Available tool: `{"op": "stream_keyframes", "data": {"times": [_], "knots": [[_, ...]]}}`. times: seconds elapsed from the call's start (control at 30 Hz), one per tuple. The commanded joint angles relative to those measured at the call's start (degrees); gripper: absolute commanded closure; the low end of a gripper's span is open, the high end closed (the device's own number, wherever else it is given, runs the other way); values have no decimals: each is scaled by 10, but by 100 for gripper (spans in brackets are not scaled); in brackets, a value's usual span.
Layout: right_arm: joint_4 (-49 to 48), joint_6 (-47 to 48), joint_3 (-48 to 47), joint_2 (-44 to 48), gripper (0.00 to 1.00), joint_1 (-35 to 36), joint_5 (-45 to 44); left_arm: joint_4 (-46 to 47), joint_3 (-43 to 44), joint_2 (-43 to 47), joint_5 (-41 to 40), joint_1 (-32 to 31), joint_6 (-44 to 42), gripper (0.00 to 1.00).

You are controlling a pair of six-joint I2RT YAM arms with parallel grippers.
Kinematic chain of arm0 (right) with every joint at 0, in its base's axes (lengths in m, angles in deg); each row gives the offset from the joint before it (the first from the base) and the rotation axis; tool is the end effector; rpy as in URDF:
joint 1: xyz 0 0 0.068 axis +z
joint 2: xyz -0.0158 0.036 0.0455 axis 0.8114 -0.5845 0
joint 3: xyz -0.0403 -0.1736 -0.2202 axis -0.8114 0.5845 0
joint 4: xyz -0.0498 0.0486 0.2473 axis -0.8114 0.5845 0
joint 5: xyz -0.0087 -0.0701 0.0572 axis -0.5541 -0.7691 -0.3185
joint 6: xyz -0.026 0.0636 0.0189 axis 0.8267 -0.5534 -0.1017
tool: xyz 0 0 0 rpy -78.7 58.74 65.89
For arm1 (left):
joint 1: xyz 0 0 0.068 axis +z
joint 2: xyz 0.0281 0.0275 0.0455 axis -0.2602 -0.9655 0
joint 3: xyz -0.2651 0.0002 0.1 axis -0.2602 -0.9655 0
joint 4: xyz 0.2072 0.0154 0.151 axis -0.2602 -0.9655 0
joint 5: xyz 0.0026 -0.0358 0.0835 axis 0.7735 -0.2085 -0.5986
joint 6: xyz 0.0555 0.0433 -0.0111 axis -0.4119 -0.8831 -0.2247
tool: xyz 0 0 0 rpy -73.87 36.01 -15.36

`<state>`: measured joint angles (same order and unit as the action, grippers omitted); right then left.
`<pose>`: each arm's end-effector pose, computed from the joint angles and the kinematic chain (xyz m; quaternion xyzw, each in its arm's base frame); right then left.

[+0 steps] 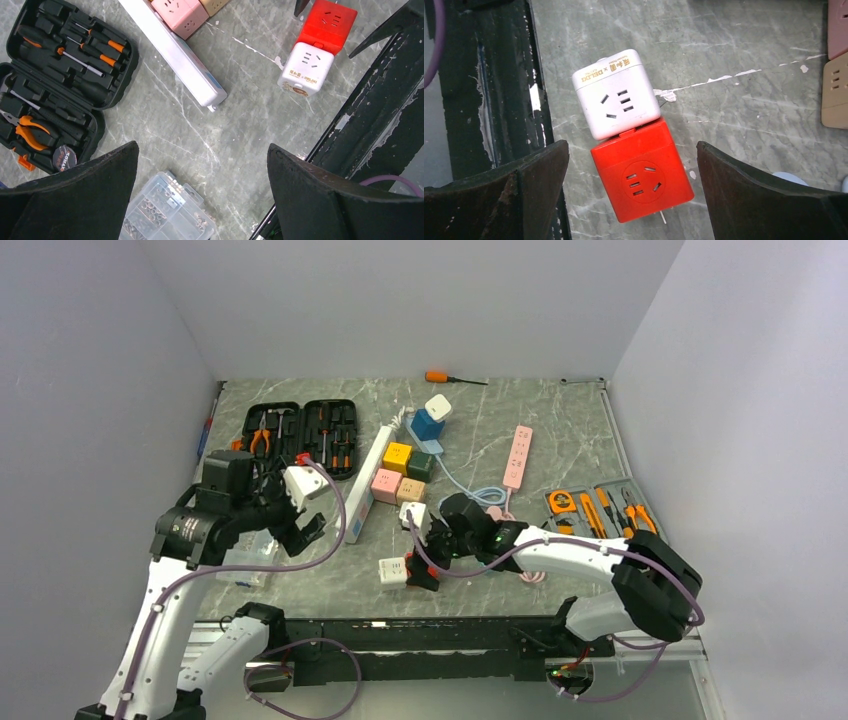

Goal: Pull the plug off the socket
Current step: Pick up the plug from the center of the board.

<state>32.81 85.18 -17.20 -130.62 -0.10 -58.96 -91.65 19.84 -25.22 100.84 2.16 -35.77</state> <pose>0.1461 0.2440 0.1962 -0.5292 0.7051 0.3486 0.3183 0.1220 -0.0554 0.3577 0.4471 0.7798 -0.1388 0.4156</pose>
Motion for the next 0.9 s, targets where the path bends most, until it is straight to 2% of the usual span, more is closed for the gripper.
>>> {"op": "stream_keyframes", "data": {"times": [0.0,0.33,0.63,0.87], "knots": [[11,31,-3,-23,0,22,-49,2,27,0,8,3,-8,1],[-21,-1,17,-46,0,55,-96,12,30,20,27,3,-16,1],[-34,-42,22,-46,5,83,-144,13,31,15,29,3,-11,1],[-62,-72,55,-31,5,109,-195,15,31,21,26,3,-20,1]]}}
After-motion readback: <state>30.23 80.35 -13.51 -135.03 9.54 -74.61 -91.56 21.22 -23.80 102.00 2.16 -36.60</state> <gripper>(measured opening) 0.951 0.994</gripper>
